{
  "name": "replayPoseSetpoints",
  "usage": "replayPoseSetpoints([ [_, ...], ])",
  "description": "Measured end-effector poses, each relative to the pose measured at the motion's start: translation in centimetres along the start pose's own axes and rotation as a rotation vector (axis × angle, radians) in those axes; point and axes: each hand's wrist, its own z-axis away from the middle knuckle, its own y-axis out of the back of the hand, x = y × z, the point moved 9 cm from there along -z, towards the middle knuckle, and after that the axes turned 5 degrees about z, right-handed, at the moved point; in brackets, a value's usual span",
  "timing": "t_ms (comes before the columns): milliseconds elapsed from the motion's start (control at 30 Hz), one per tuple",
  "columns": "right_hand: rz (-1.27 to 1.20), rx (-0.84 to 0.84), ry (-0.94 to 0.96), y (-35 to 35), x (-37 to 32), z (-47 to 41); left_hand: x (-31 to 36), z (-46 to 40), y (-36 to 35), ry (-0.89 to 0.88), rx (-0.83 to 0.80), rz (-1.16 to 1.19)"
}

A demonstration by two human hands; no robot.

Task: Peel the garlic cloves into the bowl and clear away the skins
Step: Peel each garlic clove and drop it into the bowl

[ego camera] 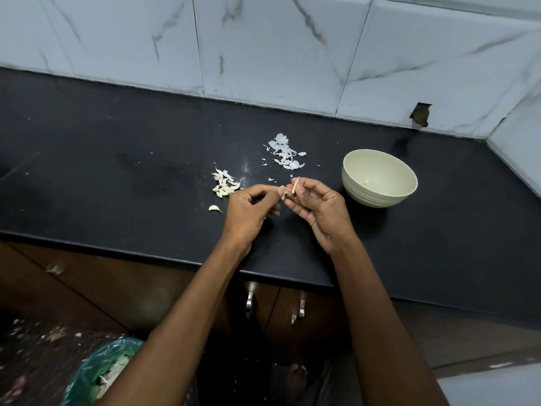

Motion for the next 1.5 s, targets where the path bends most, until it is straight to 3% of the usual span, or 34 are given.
replayPoseSetpoints([
  [200,0.058,0.058,0.050,0.6,-0.1,-0.1,0.0,-0.3,1.2,-0.045,0.096,-0.032],
  [433,0.156,0.036,0.069,0.1,-0.1,0.2,-0.2,-0.6,1.0,-0.110,0.036,-0.179],
  [667,0.235,0.023,0.100,-0.4,-0.1,0.4,-0.8,-0.6,0.8,0.006,0.035,-0.028],
  [1500,0.218,-0.040,0.123,-0.8,-0.6,0.7,-0.5,-0.4,0.5,0.015,-0.032,0.130],
])
